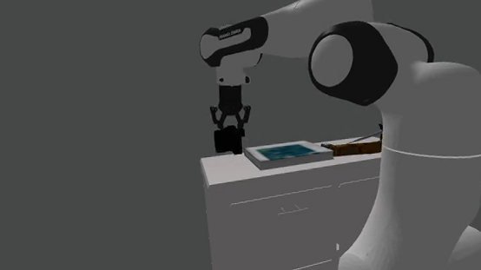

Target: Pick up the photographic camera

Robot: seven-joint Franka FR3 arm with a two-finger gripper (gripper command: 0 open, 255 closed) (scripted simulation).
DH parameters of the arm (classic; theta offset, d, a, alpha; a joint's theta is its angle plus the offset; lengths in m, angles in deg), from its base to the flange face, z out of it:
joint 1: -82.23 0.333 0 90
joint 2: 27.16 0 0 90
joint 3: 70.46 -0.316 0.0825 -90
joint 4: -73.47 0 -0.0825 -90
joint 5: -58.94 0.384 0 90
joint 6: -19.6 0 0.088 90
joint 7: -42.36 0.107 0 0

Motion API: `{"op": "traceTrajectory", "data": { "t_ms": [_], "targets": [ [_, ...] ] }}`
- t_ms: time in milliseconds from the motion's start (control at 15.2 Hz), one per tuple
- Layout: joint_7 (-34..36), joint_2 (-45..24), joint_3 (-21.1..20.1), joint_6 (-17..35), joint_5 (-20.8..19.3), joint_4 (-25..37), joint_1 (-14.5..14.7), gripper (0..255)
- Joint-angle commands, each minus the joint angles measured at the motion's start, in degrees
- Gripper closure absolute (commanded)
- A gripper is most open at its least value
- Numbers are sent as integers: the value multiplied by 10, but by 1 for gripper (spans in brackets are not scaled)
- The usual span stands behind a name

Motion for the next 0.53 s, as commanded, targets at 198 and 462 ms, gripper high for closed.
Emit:
{"op": "traceTrajectory", "data": {
  "t_ms": [198,462],
  "targets": [
    [4,-15,-2,-44,-4,59,2,255],
    [6,-23,-2,-63,-6,87,3,255]
  ]
}}
